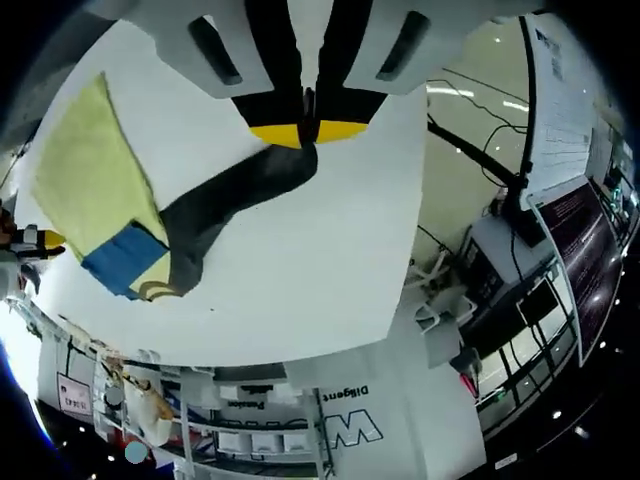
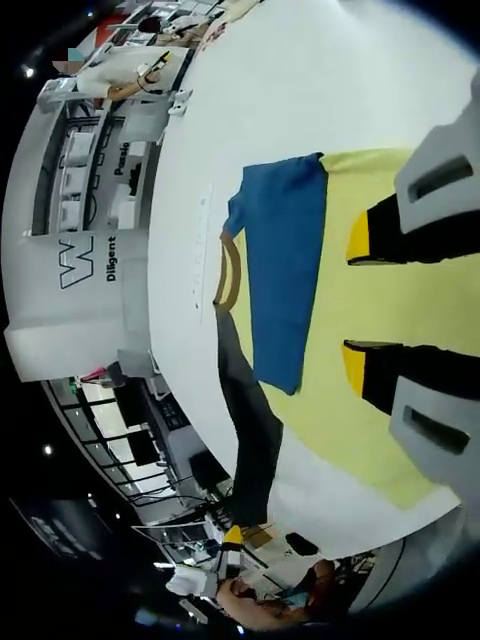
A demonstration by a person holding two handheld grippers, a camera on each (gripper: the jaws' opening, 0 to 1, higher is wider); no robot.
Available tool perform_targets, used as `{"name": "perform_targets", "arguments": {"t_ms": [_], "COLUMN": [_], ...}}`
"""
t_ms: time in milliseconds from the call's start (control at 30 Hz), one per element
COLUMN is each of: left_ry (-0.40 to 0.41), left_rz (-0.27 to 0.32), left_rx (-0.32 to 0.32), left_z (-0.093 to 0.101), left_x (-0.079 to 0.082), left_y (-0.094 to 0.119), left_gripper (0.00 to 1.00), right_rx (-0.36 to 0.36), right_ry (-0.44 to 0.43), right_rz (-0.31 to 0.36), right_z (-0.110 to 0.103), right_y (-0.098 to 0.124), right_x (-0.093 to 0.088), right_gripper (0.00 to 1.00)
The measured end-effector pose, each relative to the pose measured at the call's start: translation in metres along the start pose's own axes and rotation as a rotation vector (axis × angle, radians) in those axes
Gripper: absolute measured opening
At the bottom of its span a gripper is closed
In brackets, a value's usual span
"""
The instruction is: Fold the garment on the visible template until the final outline fits inside the template.
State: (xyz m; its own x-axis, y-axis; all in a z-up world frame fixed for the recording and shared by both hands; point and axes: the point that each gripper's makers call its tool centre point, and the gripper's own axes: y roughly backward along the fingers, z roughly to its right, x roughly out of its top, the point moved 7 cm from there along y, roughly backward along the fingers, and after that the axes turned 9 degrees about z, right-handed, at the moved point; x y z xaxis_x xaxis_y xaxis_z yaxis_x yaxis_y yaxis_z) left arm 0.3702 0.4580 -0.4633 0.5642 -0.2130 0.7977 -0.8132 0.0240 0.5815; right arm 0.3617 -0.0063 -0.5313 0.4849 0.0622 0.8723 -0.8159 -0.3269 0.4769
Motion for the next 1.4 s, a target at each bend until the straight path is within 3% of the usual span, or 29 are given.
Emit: {"name": "perform_targets", "arguments": {"t_ms": [200,533,900,1167,1400], "left_ry": [0.03,0.049,0.125,0.092,0.089], "left_rz": [-0.069,-0.097,-0.087,-0.06,-0.05], "left_rx": [0.022,-0.011,-0.064,-0.151,-0.187], "left_z": [-0.002,0.012,0.039,0.073,0.089], "left_x": [0.001,0.009,0.051,0.079,0.091], "left_y": [0.006,0.006,0.003,-0.002,-0.006], "left_gripper": [0.02,0.02,0.03,0.03,0.02], "right_rx": [0.007,0.022,0.041,0.059,0.075], "right_ry": [0.012,0.03,0.013,-0.012,-0.013], "right_rz": [0.004,0.007,0.031,0.075,0.091], "right_z": [-0.001,-0.003,-0.004,-0.001,-0.003], "right_y": [0.002,0.004,0.009,0.012,0.014], "right_x": [0.002,0.005,0.007,0.014,0.019], "right_gripper": [0.3,0.32,0.4,0.51,0.6]}}
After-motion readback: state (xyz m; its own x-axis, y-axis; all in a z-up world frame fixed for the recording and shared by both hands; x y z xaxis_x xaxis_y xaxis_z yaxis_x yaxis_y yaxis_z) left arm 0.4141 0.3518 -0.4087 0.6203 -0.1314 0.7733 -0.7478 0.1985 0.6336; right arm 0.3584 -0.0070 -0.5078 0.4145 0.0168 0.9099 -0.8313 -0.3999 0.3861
